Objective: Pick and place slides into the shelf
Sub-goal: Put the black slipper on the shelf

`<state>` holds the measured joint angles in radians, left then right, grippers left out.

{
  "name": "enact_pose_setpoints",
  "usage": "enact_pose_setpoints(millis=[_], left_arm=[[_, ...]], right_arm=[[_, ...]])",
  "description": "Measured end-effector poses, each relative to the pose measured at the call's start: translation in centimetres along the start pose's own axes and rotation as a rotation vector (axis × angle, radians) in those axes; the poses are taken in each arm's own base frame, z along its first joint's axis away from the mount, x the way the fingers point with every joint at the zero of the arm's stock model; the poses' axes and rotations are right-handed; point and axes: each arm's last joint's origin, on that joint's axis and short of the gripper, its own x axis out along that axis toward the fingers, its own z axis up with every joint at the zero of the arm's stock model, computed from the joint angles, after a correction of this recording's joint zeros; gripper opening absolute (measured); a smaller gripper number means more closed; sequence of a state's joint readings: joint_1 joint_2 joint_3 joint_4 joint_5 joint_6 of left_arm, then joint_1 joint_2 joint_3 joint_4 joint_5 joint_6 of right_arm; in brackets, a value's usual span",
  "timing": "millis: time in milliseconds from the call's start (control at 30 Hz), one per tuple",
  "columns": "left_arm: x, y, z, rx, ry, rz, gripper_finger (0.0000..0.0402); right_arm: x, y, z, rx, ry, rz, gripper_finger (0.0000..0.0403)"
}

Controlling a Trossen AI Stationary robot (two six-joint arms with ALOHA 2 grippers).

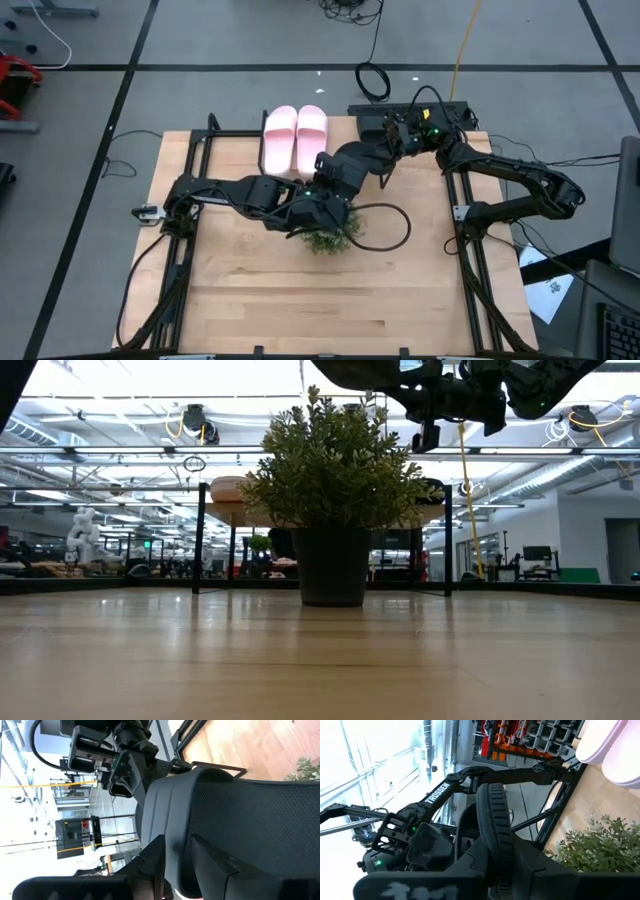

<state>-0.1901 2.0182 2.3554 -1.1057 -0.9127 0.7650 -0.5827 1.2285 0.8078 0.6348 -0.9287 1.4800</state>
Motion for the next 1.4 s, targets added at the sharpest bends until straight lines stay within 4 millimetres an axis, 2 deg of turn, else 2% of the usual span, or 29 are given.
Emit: enact_pose_setpoints(millis=[400,967,1400], left_arm=[[-0.5,-0.4,-0.1,0.05,0.042,0.022,0.0099],[-0.6,-0.2,-0.3,0.147,0.124,0.098,0.0099],[-1.3,0.5,1.0,0.191,0.095,0.185,0.0099]], right_arm=[[-0.4,1.4,0.3,-0.003,-0.028,0.099,0.003],[0.4,1.5,-0.2,0.018,-0.039,0.116,0.003],[0.4,1.6,-0.3,0.041,-0.029,0.117,0.003]])
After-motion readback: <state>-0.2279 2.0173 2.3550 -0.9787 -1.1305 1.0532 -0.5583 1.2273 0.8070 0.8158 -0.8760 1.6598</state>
